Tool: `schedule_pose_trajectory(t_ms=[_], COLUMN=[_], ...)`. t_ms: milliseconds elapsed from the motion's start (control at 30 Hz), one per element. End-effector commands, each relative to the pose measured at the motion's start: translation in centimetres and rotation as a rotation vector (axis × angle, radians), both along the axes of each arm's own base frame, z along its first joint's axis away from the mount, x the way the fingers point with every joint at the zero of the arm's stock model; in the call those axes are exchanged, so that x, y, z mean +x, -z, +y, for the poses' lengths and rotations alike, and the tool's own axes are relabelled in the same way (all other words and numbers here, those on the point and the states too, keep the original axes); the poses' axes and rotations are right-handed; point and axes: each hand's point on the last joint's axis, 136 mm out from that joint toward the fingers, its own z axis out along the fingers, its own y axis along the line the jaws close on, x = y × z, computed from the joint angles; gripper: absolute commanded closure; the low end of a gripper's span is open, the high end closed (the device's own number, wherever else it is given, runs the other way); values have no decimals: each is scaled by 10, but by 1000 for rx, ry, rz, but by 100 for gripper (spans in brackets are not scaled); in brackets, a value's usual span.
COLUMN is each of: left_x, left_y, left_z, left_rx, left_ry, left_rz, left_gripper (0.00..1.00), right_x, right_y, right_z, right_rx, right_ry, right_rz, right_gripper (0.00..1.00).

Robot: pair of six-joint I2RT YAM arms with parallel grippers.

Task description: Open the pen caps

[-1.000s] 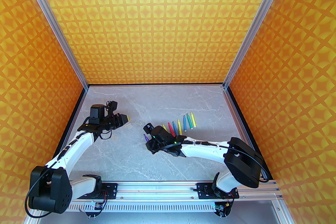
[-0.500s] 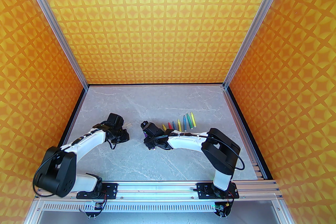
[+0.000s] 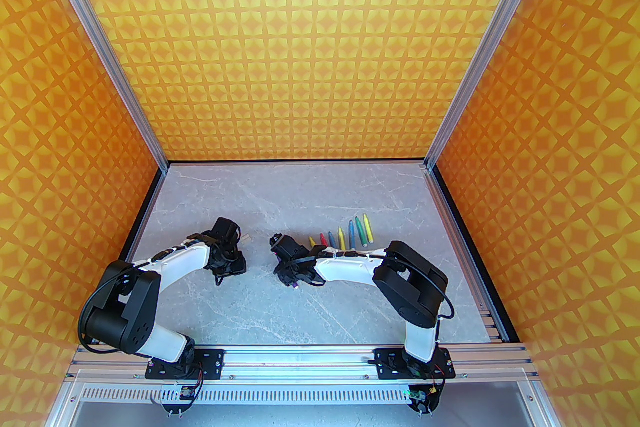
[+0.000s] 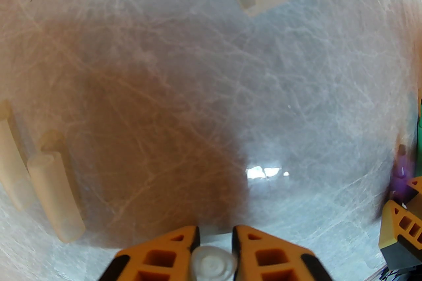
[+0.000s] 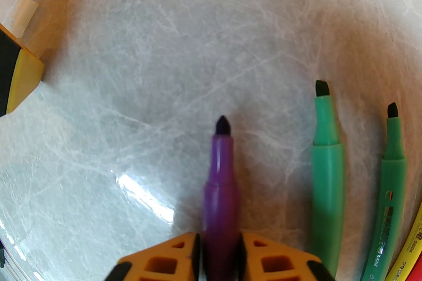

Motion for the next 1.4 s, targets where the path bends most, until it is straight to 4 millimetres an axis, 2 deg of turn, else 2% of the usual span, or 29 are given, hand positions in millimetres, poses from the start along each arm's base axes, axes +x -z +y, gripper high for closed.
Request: schedule_pose_trajectory(t_ms=[0,100,200,300,367,433,467,600,633,700,733,767,867,900,967,1033,1167,1233,1367], left_x=[5,5,8,19,30,42,48,72,77,85,88,89,92,95,99,105,121,124,119], left_y=[-5,-12,-24,-46,-66,-84,-95,-131,-136,-138,-138,-148,-148,-136,-128,-118,-108,-106,-111], left_z=[1,1,0,-2,-1,7,14,45,56,81,93,107,144,151,162,167,169,168,165], left_rx=[21,15,9,-2,-3,38,69,199,231,288,307,322,377,402,439,460,441,431,417], left_ry=[16,21,31,51,73,75,72,45,24,-40,-71,-115,-213,-214,-224,-226,-220,-214,-203], left_rz=[-21,-44,-78,-171,-286,-406,-468,-705,-753,-824,-858,-918,-988,-978,-1028,-1067,-996,-982,-1021], left_gripper=[68,60,54,46,37,27,23,12,8,4,3,2,1,0,1,1,1,1,1], right_x=[7,8,9,15,24,37,45,70,75,82,87,90,96,95,91,86,82,87,99], right_y=[-8,-20,-41,-78,-106,-130,-144,-194,-204,-218,-220,-221,-206,-197,-176,-160,-140,-128,-126], right_z=[-3,-3,-3,-7,-19,-38,-50,-100,-116,-151,-172,-197,-271,-293,-337,-363,-381,-382,-376], right_rx=[-21,-4,16,40,38,23,19,35,23,-21,-39,-47,-84,-104,-157,-181,-205,-222,-212], right_ry=[9,3,-14,-25,-12,29,60,181,215,295,348,416,625,688,818,899,943,931,904], right_rz=[-21,-36,-72,-167,-269,-367,-410,-596,-655,-765,-809,-840,-889,-894,-896,-902,-961,-947,-921], right_gripper=[71,68,61,50,38,23,19,8,3,2,2,1,2,2,2,2,2,1,2])
